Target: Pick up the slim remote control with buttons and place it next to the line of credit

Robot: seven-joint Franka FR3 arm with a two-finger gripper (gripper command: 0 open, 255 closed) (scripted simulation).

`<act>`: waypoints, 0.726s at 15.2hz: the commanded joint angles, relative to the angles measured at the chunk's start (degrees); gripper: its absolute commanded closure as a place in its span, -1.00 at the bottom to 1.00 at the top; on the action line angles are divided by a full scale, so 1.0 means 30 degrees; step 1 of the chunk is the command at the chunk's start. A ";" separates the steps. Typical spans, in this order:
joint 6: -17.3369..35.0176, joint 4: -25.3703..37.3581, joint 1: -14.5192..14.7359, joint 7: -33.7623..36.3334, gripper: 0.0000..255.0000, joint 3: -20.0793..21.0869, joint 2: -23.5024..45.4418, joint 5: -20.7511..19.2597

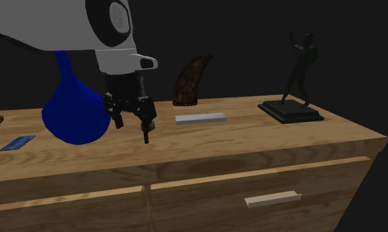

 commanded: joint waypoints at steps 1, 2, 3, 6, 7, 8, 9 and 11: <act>0.0059 0.1529 -0.0358 0.1153 -1.00 -0.0006 0.1616 -0.0062; 0.0088 0.2202 -0.0515 0.1684 -1.00 -0.0038 0.2337 -0.0098; 0.0095 0.2890 -0.0664 0.2207 -1.00 -0.0087 0.3051 -0.0134; -0.0008 0.5046 -0.1081 0.3718 -1.00 -0.0305 0.5158 -0.0224; -0.0082 0.5795 -0.1211 0.4201 -1.00 -0.0402 0.5850 -0.0244; -0.0176 0.6560 -0.1336 0.4673 -1.00 -0.0513 0.6539 -0.0256; -0.0288 0.7341 -0.1461 0.5133 -1.00 -0.0633 0.7224 -0.0259; -0.0568 0.8955 -0.1709 0.6021 -1.00 -0.0901 0.8589 -0.0236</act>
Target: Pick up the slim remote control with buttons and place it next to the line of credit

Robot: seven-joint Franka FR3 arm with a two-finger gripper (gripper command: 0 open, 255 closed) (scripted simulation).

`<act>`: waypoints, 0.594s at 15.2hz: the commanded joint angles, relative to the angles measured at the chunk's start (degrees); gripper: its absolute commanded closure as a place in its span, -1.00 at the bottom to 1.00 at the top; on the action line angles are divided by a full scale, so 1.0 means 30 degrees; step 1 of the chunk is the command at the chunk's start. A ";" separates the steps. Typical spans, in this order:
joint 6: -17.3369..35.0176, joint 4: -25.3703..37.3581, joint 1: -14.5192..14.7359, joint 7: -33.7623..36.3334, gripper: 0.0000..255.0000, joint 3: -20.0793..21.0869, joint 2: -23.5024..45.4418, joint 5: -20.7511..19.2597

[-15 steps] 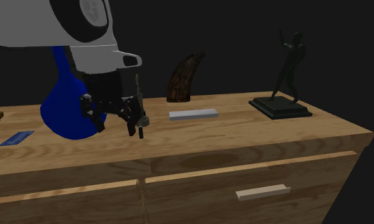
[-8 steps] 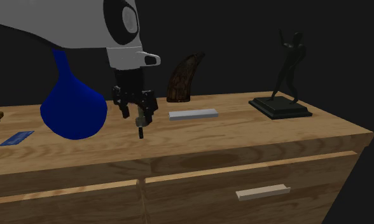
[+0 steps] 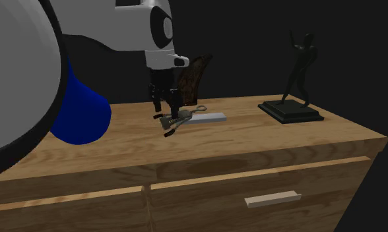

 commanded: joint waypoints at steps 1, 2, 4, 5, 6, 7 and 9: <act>-0.0297 0.1734 -0.0250 0.0940 -1.00 -0.0271 0.1456 0.0031; -0.0484 0.2589 -0.0380 0.1357 -1.00 -0.0424 0.2139 0.0071; -0.0916 0.4367 -0.0661 0.2165 -1.00 -0.0743 0.3518 0.0186; -0.1163 0.5296 -0.0813 0.2556 -1.00 -0.0908 0.4216 0.0262; -0.1432 0.6256 -0.0975 0.2941 -1.00 -0.1075 0.4924 0.0351; -0.1726 0.7251 -0.1150 0.3320 -1.00 -0.1243 0.5644 0.0452; -0.2398 0.9378 -0.1541 0.4066 -1.00 -0.1575 0.7138 0.0689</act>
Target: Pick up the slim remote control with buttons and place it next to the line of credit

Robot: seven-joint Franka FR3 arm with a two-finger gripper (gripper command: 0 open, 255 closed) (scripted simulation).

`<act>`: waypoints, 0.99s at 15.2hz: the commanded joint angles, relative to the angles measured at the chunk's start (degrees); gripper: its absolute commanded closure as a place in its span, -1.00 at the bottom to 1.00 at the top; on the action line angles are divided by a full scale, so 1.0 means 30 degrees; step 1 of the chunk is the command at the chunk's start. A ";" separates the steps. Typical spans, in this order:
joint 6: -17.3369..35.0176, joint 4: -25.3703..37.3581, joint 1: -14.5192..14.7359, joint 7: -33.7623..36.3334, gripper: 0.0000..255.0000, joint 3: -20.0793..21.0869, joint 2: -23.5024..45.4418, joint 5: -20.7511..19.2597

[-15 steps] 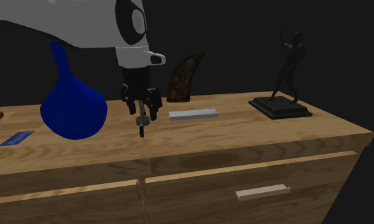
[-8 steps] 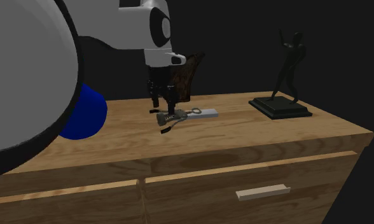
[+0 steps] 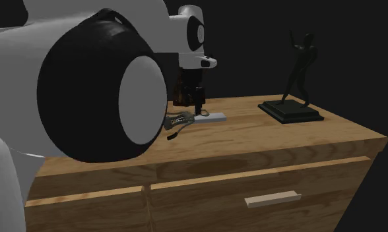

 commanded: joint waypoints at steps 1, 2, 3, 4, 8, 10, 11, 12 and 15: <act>-0.0822 0.2471 -0.0429 0.0769 -1.00 -0.0338 0.1680 0.0259; -0.1254 0.3705 -0.0672 0.1139 -1.00 -0.0494 0.2504 0.0407; -0.1304 0.3847 -0.0705 0.1182 -1.00 -0.0502 0.2597 0.0420; -0.0971 0.3393 -0.0690 0.1182 -1.00 -0.0501 0.2477 0.0409; 0.0281 0.1778 -0.0637 0.1182 -1.00 -0.0504 0.2114 0.0380; 0.1033 0.0873 -0.0611 0.1180 -1.00 -0.0505 0.1961 0.0369; 0.1038 0.0861 -0.0611 0.1181 -1.00 -0.0505 0.1954 0.0369; 0.1034 0.0870 -0.0611 0.1180 -1.00 -0.0505 0.1959 0.0369; 0.1033 0.0873 -0.0611 0.1180 -1.00 -0.0505 0.1961 0.0369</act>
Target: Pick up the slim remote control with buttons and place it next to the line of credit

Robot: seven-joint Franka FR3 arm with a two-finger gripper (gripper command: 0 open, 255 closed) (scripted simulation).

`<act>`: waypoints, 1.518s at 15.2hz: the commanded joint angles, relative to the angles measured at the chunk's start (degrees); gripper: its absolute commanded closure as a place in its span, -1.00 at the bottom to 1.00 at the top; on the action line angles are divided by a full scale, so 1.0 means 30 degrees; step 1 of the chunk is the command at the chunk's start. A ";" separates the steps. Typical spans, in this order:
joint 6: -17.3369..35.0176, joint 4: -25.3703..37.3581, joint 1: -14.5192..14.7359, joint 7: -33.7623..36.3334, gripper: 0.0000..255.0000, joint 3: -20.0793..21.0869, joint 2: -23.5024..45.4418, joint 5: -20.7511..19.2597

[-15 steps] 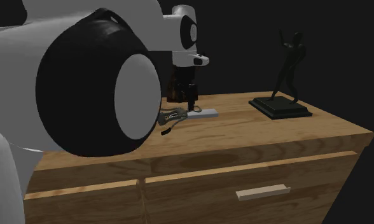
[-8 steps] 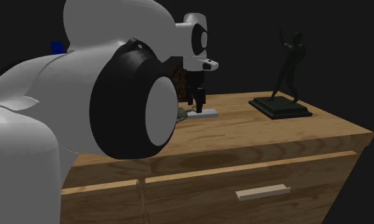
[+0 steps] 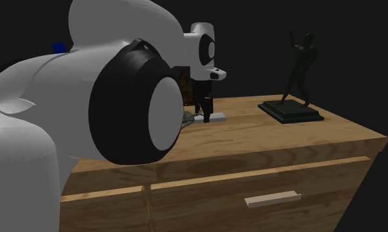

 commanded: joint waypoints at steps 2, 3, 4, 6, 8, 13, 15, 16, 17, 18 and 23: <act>0.0015 -0.0012 0.0000 0.0000 -1.00 0.0000 0.0000 0.0000; 0.0011 -0.0008 0.0001 0.0001 -1.00 0.0000 0.0000 0.0000; 0.0011 -0.0008 0.0001 0.0001 1.00 0.0000 0.0000 0.0000; 0.0012 -0.0013 0.0001 0.0001 1.00 0.0000 -0.0003 0.0000; 0.0006 -0.0005 0.0001 0.0002 1.00 0.0000 0.0000 0.0000; 0.0015 -0.0012 0.0000 0.0000 1.00 0.0000 0.0000 0.0000; -0.0561 0.0670 -0.0022 -0.0004 1.00 -0.0002 0.0105 0.0009; -0.0857 0.1031 -0.0035 -0.0007 1.00 -0.0002 0.0170 0.0014; -0.1160 0.1408 -0.0049 -0.0009 1.00 -0.0002 0.0245 0.0020; -0.1469 0.1802 -0.0064 -0.0012 1.00 -0.0002 0.0329 0.0027; -0.3144 0.4086 -0.0160 -0.0026 1.00 0.0002 0.0937 0.0077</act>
